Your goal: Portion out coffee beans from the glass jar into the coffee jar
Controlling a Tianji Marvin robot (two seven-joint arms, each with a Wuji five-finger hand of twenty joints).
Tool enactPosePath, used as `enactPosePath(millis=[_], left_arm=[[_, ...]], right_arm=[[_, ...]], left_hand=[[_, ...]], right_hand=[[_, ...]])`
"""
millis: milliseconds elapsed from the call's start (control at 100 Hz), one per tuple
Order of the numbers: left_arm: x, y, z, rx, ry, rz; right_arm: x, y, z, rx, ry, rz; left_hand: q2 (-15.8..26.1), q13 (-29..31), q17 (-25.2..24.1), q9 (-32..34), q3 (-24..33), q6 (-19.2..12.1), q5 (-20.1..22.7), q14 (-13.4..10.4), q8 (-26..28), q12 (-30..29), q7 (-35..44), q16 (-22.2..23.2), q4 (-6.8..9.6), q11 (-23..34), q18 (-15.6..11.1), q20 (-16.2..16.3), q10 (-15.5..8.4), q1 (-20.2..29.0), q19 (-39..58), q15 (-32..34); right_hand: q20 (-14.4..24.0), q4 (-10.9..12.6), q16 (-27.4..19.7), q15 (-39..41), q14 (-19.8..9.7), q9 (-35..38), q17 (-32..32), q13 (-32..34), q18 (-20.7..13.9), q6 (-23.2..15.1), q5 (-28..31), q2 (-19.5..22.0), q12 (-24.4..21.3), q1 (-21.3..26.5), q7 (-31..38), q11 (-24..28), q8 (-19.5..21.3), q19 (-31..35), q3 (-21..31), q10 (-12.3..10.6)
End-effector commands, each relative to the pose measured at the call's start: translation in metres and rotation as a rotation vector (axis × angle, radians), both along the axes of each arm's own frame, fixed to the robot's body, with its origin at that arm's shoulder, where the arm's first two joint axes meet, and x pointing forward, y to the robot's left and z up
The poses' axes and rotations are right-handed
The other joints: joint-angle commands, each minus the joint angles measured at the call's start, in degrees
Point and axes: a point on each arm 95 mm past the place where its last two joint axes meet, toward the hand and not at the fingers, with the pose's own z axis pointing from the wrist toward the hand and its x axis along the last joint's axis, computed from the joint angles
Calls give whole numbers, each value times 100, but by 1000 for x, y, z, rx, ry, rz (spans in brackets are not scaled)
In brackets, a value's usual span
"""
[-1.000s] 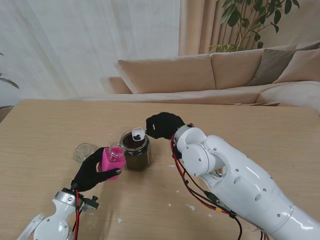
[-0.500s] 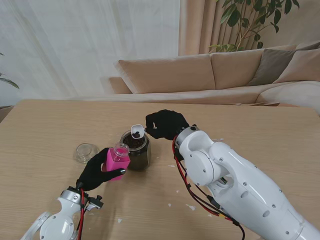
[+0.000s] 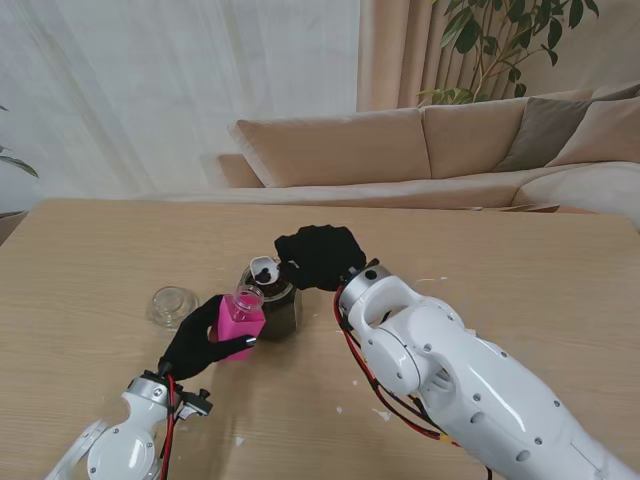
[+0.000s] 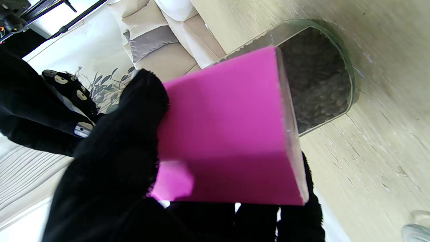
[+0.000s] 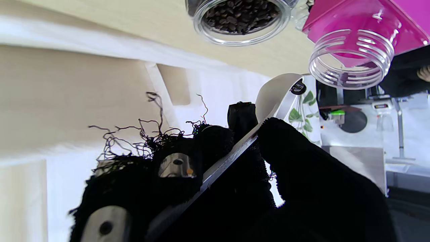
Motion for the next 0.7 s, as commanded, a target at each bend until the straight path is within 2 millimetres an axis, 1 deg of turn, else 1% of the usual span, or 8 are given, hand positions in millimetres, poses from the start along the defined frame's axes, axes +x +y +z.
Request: enactPosePath(millis=[0,690], left_arm=[[-2,-5,1,-10,6,-9],[1,-10,0,-21,40,8]], right_arm=[[-5,5,-5,7,27,22],[-20,11,-7,-38,-67,58]], left_hand=[[874,-131,-36,184,664,-660,262,-42,285,186,699,85,246,614,18,71,-446,863,83,46],[883,-147,-33,173,647,-662,245,-49,281,186,711,86,246,622,13,72,-448,865,86,48]], right_hand=[[62,164,52,290,-11,48,277,118,-665,-63,-53,104,44,229,119,119,35,1784,54,187],[50,161,54,283,-18,59,277,128,-690,-70,-50,109,49,217,113,107,43,1784,66,182]])
